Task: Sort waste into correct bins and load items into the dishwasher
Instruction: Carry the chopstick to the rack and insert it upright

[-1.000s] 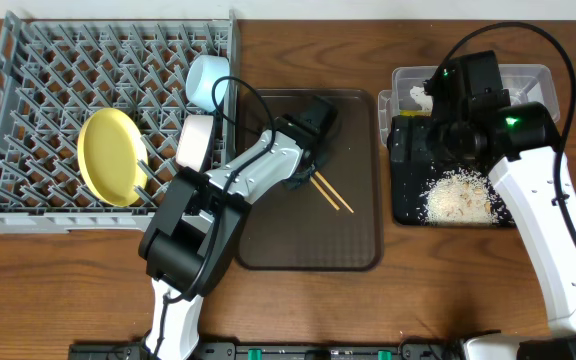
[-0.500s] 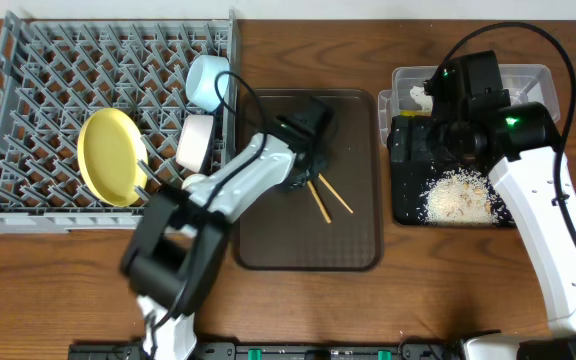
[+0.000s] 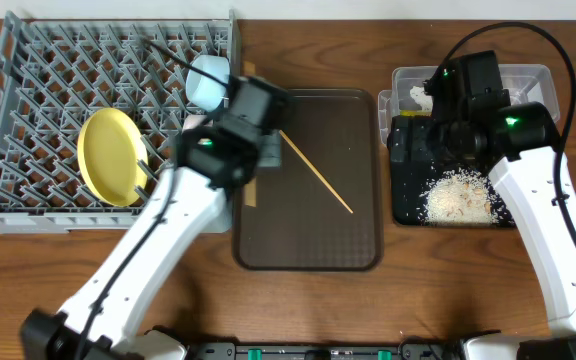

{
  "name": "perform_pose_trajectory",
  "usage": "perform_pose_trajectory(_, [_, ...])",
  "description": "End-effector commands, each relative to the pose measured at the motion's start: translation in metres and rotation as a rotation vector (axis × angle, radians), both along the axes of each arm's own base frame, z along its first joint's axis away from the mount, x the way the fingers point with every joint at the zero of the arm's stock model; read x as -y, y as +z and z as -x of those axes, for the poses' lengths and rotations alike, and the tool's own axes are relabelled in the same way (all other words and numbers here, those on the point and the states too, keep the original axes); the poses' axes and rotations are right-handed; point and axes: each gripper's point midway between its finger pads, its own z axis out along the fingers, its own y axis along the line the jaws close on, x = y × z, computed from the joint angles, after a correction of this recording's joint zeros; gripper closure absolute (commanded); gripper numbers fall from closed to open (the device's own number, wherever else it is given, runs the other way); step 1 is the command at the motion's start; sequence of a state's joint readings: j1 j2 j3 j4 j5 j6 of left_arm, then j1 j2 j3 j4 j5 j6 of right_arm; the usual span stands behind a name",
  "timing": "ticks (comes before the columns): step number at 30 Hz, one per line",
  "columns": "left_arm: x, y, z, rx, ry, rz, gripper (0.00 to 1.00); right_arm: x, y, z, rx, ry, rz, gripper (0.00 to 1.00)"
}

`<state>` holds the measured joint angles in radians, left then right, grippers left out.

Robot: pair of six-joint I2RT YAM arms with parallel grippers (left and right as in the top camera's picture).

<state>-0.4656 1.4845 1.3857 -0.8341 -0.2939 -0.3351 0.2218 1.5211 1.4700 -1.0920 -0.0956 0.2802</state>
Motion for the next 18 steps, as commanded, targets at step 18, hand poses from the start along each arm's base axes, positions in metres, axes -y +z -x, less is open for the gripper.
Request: perform_pose_trajectory(18, [-0.178, -0.064, -0.056, -0.225, 0.042, -0.461, 0.89, 0.003, -0.001, -0.001, 0.000, -0.002, 0.012, 0.01])
